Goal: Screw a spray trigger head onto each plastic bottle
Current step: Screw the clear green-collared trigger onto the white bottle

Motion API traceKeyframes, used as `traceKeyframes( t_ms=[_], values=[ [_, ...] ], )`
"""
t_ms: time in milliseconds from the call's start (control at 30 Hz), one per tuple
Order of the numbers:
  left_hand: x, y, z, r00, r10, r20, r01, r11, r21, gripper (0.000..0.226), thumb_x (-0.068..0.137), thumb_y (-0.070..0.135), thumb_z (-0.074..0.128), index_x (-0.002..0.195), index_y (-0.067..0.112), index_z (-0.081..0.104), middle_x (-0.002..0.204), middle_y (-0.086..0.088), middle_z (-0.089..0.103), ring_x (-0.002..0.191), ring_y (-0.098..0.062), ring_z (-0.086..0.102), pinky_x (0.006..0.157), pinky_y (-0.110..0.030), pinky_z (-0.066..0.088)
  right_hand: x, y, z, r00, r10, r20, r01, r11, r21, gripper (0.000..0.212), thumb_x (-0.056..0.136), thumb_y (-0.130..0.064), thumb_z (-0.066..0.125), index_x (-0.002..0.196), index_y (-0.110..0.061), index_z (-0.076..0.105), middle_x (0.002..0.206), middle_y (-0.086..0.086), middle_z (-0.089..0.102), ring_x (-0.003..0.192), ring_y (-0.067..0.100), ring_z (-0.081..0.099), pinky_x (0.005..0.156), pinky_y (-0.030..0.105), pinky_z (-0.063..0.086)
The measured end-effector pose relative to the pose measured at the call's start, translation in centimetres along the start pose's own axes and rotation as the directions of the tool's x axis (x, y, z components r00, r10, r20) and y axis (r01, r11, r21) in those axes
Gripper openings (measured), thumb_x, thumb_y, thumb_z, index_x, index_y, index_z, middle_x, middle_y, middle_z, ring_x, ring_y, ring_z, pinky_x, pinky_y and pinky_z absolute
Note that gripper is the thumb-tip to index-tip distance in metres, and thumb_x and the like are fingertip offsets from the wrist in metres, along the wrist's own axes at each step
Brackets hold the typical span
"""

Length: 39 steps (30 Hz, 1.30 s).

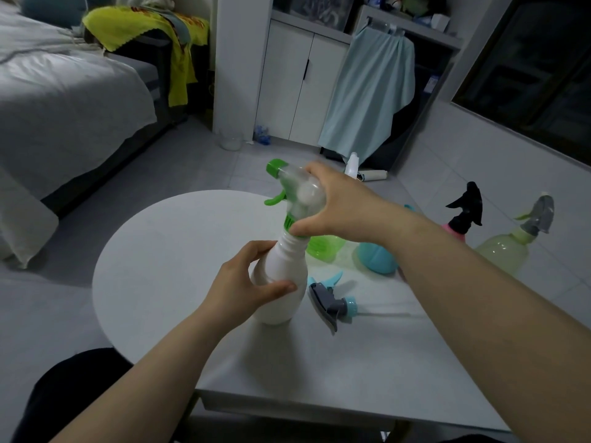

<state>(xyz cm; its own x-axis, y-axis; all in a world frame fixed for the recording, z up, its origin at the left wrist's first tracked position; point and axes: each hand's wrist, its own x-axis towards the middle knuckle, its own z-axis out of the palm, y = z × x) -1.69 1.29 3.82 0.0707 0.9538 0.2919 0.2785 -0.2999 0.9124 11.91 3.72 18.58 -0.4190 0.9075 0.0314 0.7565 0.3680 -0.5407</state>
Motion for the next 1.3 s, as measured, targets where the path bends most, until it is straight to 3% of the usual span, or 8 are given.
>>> traceKeyframes(
  t_ms=[167, 333, 467, 633, 800, 933, 1133, 1300],
  values=[
    [0.0, 0.0, 0.2, 1.000, -0.007, -0.011, 0.008, 1.000, 0.011, 0.052, 0.059, 0.027, 0.078, 0.083, 0.054, 0.040, 0.092, 0.033, 0.048, 0.083, 0.034, 0.038, 0.067, 0.009, 0.029, -0.1, 0.5, 1.0, 0.988, -0.008, -0.154, -0.007, 0.996, -0.093, 0.058, 0.060, -0.044, 0.073, 0.101, -0.027, 0.036, 0.076, -0.017, 0.041, 0.070, 0.001, 0.043, 0.056, 0.020, 0.035],
    [0.0, 0.0, 0.1, 1.000, -0.004, -0.006, 0.005, 1.000, 0.018, 0.053, 0.059, 0.027, 0.079, 0.082, 0.054, 0.040, 0.091, 0.034, 0.047, 0.083, 0.033, 0.039, 0.065, 0.009, 0.029, -0.5, 0.9, 0.0, 0.999, -0.008, 0.047, 0.003, 0.995, 0.098, 0.069, 0.067, -0.023, 0.069, 0.124, -0.031, 0.031, 0.090, -0.019, 0.048, 0.079, 0.001, 0.052, 0.063, 0.013, 0.044],
    [0.0, 0.0, 0.2, 1.000, -0.003, -0.011, 0.003, 1.000, 0.009, 0.052, 0.058, 0.027, 0.079, 0.083, 0.053, 0.042, 0.092, 0.033, 0.048, 0.083, 0.031, 0.041, 0.066, 0.009, 0.030, -0.6, 1.7, 0.5, 0.999, -0.006, 0.038, -0.003, 0.973, 0.231, 0.046, 0.069, -0.016, 0.070, 0.108, -0.023, 0.047, 0.093, -0.005, 0.059, 0.092, 0.016, 0.057, 0.078, 0.025, 0.048],
    [0.0, 0.1, 0.3, 1.000, -0.009, -0.021, 0.009, 1.000, 0.001, 0.050, 0.058, 0.027, 0.078, 0.082, 0.052, 0.042, 0.091, 0.033, 0.049, 0.088, 0.012, 0.048, 0.069, -0.004, 0.037, -0.9, 2.7, 3.0, 0.986, 0.011, -0.169, 0.056, 0.920, 0.388, 0.042, 0.065, -0.023, 0.075, 0.097, -0.026, 0.048, 0.089, -0.016, 0.052, 0.086, 0.000, 0.050, 0.064, 0.001, 0.042],
    [0.0, 0.2, 0.3, 0.999, -0.011, -0.030, 0.012, 1.000, 0.018, 0.052, 0.059, 0.026, 0.078, 0.082, 0.052, 0.040, 0.091, 0.034, 0.046, 0.087, 0.003, 0.047, 0.071, -0.008, 0.032, -1.3, 3.8, 3.5, 1.000, 0.010, -0.002, -0.008, 0.870, 0.493, 0.046, 0.071, -0.017, 0.070, 0.112, -0.023, 0.049, 0.109, -0.004, 0.059, 0.106, 0.010, 0.055, 0.092, 0.027, 0.046],
    [0.1, 0.3, 0.4, 0.999, -0.012, -0.038, 0.013, 1.000, 0.006, 0.054, 0.059, 0.023, 0.079, 0.084, 0.051, 0.041, 0.091, 0.033, 0.048, 0.087, -0.001, 0.049, 0.071, -0.008, 0.033, -1.7, 4.4, 3.3, 0.998, -0.041, -0.037, 0.055, 0.770, 0.636, 0.030, 0.076, -0.004, 0.062, 0.090, -0.029, 0.058, 0.089, -0.014, 0.063, 0.078, -0.010, 0.060, 0.073, 0.007, 0.048],
    [0.1, 0.3, 1.1, 0.998, -0.034, -0.053, 0.036, 0.998, 0.050, 0.052, 0.062, 0.025, 0.077, 0.103, 0.031, 0.046, 0.099, 0.015, 0.050, 0.096, -0.013, 0.047, 0.082, -0.025, 0.036, -1.0, 3.7, 5.2, 0.966, 0.080, -0.247, 0.075, 0.823, 0.563, 0.037, 0.067, -0.015, 0.073, 0.080, -0.029, 0.042, 0.086, -0.008, 0.055, 0.081, 0.005, 0.055, 0.068, 0.012, 0.047],
    [1.1, 1.1, -1.1, 0.978, -0.057, 0.199, 0.064, 0.998, -0.029, 0.056, 0.060, 0.031, 0.078, 0.099, 0.050, 0.042, 0.103, 0.031, 0.047, 0.096, 0.012, 0.047, 0.078, -0.008, 0.033, -1.3, 3.9, 4.5, 0.987, 0.028, -0.158, 0.078, 0.776, 0.626, 0.028, 0.072, -0.007, 0.068, 0.089, -0.022, 0.052, 0.096, 0.001, 0.062, 0.085, 0.007, 0.059, 0.071, 0.009, 0.049]
  ],
)
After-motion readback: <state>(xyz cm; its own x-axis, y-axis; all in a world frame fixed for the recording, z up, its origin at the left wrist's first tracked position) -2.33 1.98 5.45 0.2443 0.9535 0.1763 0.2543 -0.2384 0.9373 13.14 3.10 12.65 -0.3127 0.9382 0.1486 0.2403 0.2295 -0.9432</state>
